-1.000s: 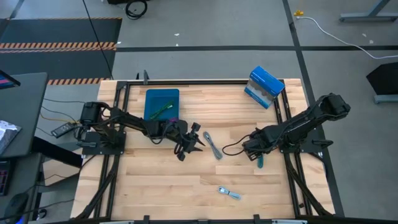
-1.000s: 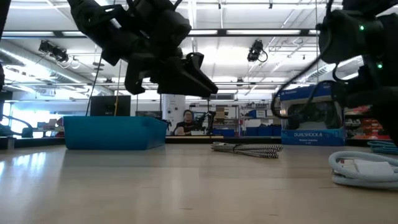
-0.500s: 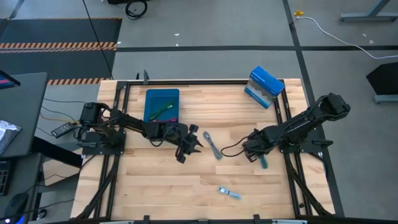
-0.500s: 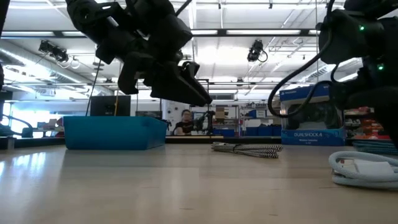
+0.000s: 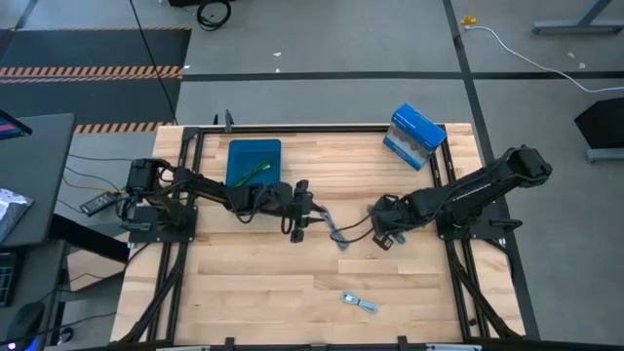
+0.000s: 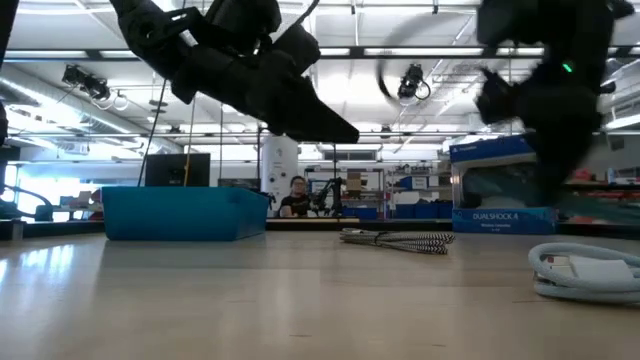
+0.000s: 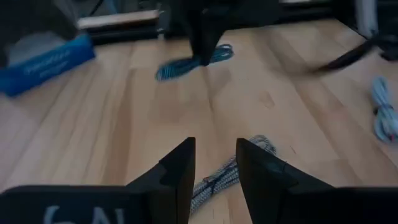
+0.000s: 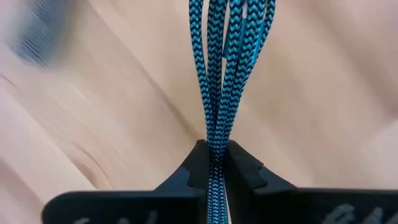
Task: Pick and place USB-C Cables
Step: Put the black blue charger cable into the blue bin
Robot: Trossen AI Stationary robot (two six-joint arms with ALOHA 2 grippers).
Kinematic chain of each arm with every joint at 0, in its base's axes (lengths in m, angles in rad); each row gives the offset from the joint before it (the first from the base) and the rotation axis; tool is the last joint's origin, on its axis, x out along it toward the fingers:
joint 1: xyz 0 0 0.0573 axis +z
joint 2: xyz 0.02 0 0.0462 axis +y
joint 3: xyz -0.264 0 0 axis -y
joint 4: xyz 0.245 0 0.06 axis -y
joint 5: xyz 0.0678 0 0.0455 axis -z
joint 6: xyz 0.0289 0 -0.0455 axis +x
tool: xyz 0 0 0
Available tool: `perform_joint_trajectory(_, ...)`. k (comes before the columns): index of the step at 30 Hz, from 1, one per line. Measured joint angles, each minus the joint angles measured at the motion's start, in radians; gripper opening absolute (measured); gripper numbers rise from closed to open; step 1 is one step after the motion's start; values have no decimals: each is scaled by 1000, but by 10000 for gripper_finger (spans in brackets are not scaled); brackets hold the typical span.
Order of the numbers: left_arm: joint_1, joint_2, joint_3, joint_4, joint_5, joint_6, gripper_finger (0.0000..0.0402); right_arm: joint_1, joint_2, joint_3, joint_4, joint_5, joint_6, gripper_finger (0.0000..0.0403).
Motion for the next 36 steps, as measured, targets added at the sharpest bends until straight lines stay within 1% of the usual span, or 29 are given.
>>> perform_joint_trajectory(3, 21, 0, 0, 65, -21, -71, 124, -1, -17, 84, -4, 101, -94, 27)
perform_joint_trajectory(6, 31, 0, 0, 105, -41, -107, 131, 16, -30, 160, 7, 182, -185, 27)
perform_joint_trajectory(10, 26, 0, 0, 176, -46, -120, 155, 45, -34, 214, 99, 226, -335, 27)
perform_joint_trajectory(14, 23, 0, 0, 222, -71, -140, 187, 51, -36, 234, 157, 231, -437, 27)
perform_joint_trajectory(18, 19, 0, 0, 300, -72, -171, 217, 44, -35, 234, 196, 247, -500, 27)
perform_joint_trajectory(23, 8, 0, 0, 382, -70, -207, 239, 36, -31, 234, 267, 254, -577, 27)
perform_joint_trajectory(26, -6, 0, 0, 385, -72, -213, 242, 19, -31, 234, 308, 250, -604, 27)
perform_joint_trajectory(28, -16, 0, 0, 392, -73, -201, 240, 11, -31, 234, 336, 224, -619, 27)
perform_joint_trajectory(30, -25, 0, 0, 400, -72, -197, 235, 8, -31, 234, 353, 196, -622, 27)
perform_joint_trajectory(36, -49, 0, -1, 450, -73, -193, 214, 6, -31, 232, 382, 174, -618, 27)
